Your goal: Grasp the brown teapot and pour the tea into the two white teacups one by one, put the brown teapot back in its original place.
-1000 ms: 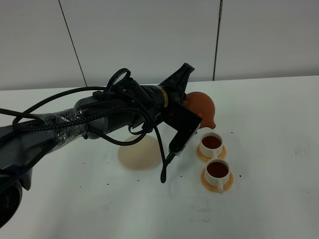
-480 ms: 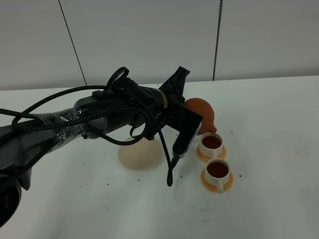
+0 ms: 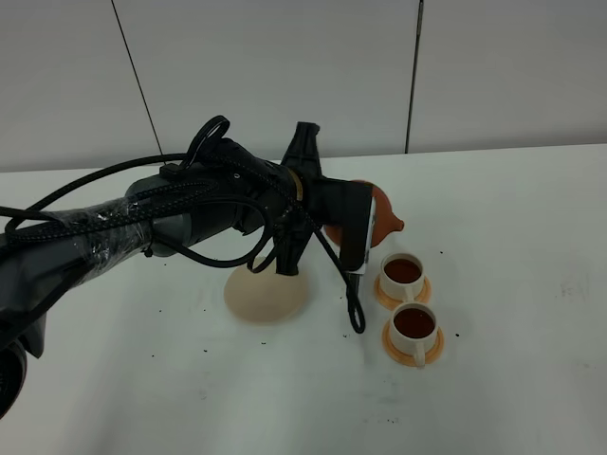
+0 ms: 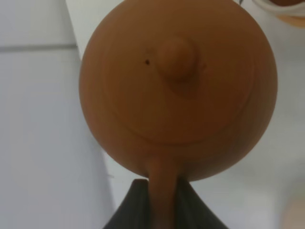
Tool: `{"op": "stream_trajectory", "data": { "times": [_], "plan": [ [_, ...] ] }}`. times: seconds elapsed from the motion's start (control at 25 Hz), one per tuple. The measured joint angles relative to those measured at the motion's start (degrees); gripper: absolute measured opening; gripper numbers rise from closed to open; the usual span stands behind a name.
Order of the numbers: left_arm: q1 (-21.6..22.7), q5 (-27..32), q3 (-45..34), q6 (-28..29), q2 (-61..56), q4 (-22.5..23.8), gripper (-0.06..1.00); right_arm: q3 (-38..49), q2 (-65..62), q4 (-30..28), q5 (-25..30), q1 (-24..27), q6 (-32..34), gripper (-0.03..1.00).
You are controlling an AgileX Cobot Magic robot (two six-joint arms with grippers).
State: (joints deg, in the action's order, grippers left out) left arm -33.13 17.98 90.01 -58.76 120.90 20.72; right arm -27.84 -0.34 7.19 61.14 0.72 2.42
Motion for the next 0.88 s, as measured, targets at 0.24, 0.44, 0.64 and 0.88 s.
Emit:
{"op": "stream_trajectory", "data": {
  "times": [0.24,0.44,0.64,0.88],
  "plan": [
    [0.0,3.3,0.0,10.6,0.0,-0.1,0.17,0.0,0.0,2.2,-0.1,0.0,0.0,0.36],
    [0.0,4.8,0.0,20.8,0.0,-0.1,0.17,0.0,0.0,3.1,-0.3,0.0,0.0,0.36],
    [0.0,8.6,0.0,25.2,0.0,-1.5,0.17,0.0,0.0,3.1,-0.4,0.0,0.0,0.36],
    [0.0,11.0,0.0,25.6,0.0,-6.7,0.17,0.0,0.0,3.2,-0.4,0.0,0.0,0.36]
  ]
}}
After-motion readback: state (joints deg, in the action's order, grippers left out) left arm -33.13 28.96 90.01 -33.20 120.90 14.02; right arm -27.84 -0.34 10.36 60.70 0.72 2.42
